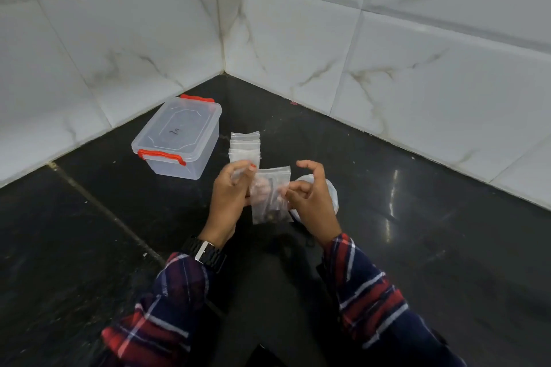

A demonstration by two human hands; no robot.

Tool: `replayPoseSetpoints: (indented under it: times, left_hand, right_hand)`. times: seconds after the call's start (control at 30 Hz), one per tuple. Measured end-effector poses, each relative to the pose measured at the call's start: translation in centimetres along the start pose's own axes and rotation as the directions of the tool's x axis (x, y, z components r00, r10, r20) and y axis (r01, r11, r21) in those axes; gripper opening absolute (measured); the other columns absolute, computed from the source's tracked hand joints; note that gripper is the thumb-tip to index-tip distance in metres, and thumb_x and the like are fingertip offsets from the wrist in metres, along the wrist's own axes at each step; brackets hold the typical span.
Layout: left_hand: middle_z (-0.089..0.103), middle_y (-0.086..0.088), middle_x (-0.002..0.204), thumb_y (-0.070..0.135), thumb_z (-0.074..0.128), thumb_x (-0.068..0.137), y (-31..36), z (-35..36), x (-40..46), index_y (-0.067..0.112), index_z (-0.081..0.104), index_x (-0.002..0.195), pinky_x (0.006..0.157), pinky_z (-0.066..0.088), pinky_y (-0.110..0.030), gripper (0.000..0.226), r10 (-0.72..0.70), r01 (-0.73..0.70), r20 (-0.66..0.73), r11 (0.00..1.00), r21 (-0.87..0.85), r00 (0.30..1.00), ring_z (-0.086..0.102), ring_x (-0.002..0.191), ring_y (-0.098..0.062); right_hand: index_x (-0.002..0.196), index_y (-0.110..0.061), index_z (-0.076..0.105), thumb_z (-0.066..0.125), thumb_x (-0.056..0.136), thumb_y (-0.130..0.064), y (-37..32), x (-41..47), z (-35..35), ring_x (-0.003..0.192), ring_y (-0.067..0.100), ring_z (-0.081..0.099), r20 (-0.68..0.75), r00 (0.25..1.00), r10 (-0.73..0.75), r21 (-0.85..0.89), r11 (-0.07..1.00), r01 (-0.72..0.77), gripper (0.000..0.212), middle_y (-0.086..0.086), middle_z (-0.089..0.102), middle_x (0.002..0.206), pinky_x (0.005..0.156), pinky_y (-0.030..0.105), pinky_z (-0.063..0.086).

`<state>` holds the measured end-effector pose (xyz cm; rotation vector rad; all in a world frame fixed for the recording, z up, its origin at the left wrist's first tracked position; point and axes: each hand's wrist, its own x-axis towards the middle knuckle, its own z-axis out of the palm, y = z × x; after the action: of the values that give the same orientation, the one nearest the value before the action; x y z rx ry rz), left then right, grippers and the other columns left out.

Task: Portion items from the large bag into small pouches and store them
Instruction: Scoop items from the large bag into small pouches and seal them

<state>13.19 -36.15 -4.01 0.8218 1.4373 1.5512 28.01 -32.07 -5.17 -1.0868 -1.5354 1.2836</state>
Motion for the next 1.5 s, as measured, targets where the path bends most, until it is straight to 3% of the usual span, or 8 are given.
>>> replayPoseSetpoints:
  times: [0.17,0.43,0.67,0.87,1.0,1.13,1.33,1.5]
  left_hand:
    - [0.063,-0.01,0.111,0.016,0.068,0.086,-0.4,-1.6,0.6,0.019,0.053,0.101,0.082,0.058,-0.047,0.021,0.008,-0.023,0.104,0.989,0.147,0.995,0.065,0.102,-0.024]
    - [0.06,0.006,0.118,0.0,0.062,0.087,-1.3,-3.9,2.7,0.019,0.058,0.123,0.072,0.056,-0.017,0.041,-0.018,-0.018,0.142,0.969,0.245,0.99,0.066,0.097,-0.011]
    - [0.053,0.006,0.12,0.006,0.067,0.085,-3.6,-5.2,5.6,0.016,0.053,0.131,0.068,0.053,-0.013,0.049,0.076,-0.132,0.127,0.843,0.522,0.989,0.065,0.087,-0.01]
    - [0.043,-0.003,0.132,0.007,0.062,0.089,-5.8,-5.4,7.2,0.015,0.051,0.134,0.101,0.045,-0.031,0.047,0.05,-0.181,0.196,0.65,0.738,0.979,0.049,0.112,-0.015]
    - [0.033,-0.006,0.137,0.013,0.062,0.09,-6.1,-5.1,7.0,0.017,0.051,0.132,0.109,0.038,-0.038,0.044,0.044,-0.129,0.134,0.656,0.743,0.99,0.039,0.126,-0.022]
    - [0.036,-0.003,0.134,0.009,0.06,0.09,-5.4,-3.7,5.5,0.017,0.055,0.123,0.1,0.04,-0.024,0.035,0.15,-0.138,0.044,0.71,0.691,0.988,0.041,0.121,-0.016]
    - [0.042,0.005,0.119,0.007,0.06,0.09,-3.9,-0.2,3.3,0.019,0.056,0.118,0.08,0.043,-0.009,0.031,0.176,-0.204,0.104,0.805,0.557,0.979,0.054,0.1,-0.009]
    - [0.048,0.005,0.118,0.01,0.06,0.089,-4.3,2.4,2.2,0.022,0.056,0.117,0.078,0.044,-0.008,0.031,0.167,-0.245,0.191,0.813,0.528,0.967,0.055,0.095,-0.005]
  right_hand:
    - [0.082,-0.018,0.068,0.053,0.085,0.011,0.7,2.1,1.4,0.079,0.014,0.068,-0.02,0.99,-0.141,-0.098,0.985,0.139,0.033,0.002,0.071,0.082,0.074,0.029,0.054]
    - [0.13,-0.016,0.052,0.055,0.084,0.012,1.2,5.0,2.5,0.09,0.019,0.063,0.297,0.954,0.039,-0.205,0.979,0.024,0.054,0.004,0.051,0.124,0.079,0.033,0.057]
    - [0.113,-0.014,0.064,0.053,0.083,0.012,2.4,7.0,4.9,0.089,0.012,0.059,0.133,0.991,0.021,-0.409,0.912,0.036,0.041,0.001,0.057,0.119,0.078,0.017,0.053]
    - [0.116,-0.008,0.063,0.062,0.083,0.004,4.2,7.3,6.3,0.1,0.021,0.06,0.113,0.987,0.113,-0.52,0.853,-0.038,0.034,0.009,0.054,0.119,0.087,0.024,0.05]
    - [0.123,-0.009,0.06,0.066,0.083,-0.001,4.4,7.0,6.4,0.11,0.023,0.055,0.101,0.99,0.098,-0.526,0.85,-0.031,0.042,0.011,0.046,0.125,0.091,0.019,0.043]
    - [0.123,-0.013,0.06,0.066,0.083,-0.003,3.6,6.6,6.1,0.111,0.018,0.054,0.071,0.995,0.072,-0.513,0.858,-0.026,0.042,0.006,0.047,0.125,0.087,0.014,0.04]
    - [0.109,-0.013,0.066,0.069,0.082,-0.003,0.4,4.2,2.5,0.082,0.001,0.055,0.028,1.0,-0.006,-0.438,0.899,0.017,0.03,0.0,0.059,0.105,0.067,-0.001,0.041]
    - [0.087,-0.018,0.067,0.068,0.082,-0.007,-0.2,2.0,-2.2,0.072,0.009,0.058,-0.13,0.991,-0.016,-0.521,0.852,-0.054,0.012,-0.001,0.063,0.086,0.069,0.014,0.047]
